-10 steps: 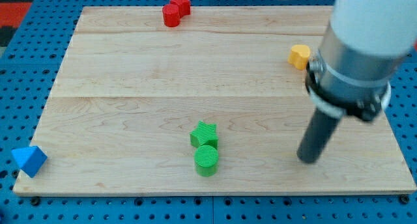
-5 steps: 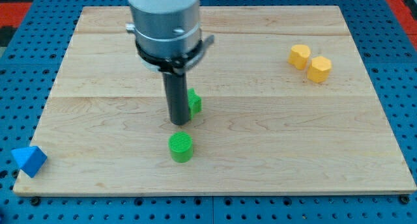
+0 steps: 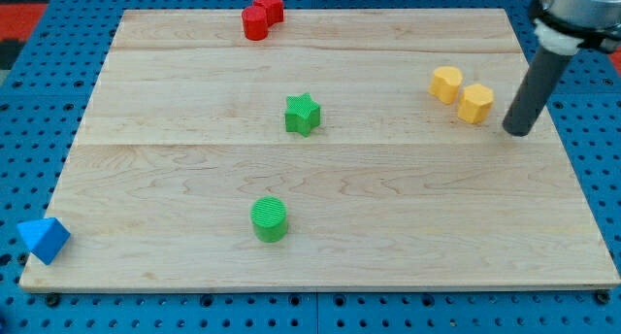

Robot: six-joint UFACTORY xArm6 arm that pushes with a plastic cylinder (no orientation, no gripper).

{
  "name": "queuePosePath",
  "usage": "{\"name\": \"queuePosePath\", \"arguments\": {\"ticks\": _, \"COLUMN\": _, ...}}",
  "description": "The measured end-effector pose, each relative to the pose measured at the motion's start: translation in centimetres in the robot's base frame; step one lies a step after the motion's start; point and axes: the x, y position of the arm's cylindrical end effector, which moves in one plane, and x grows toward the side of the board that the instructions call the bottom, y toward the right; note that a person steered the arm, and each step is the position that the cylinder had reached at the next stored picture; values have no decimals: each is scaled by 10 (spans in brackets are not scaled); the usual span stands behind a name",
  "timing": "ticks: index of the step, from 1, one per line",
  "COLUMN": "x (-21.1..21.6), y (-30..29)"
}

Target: Group up the green star and yellow heart at the center of the board

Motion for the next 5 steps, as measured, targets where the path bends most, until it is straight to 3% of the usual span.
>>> {"name": "queuePosePath", "arguments": {"ticks": 2, "x": -40, "y": -131}}
{"name": "queuePosePath", "arguments": {"ticks": 4, "x": -70, "y": -48}}
{"name": "queuePosePath", "arguments": {"ticks": 5, "x": -113, "y": -103}}
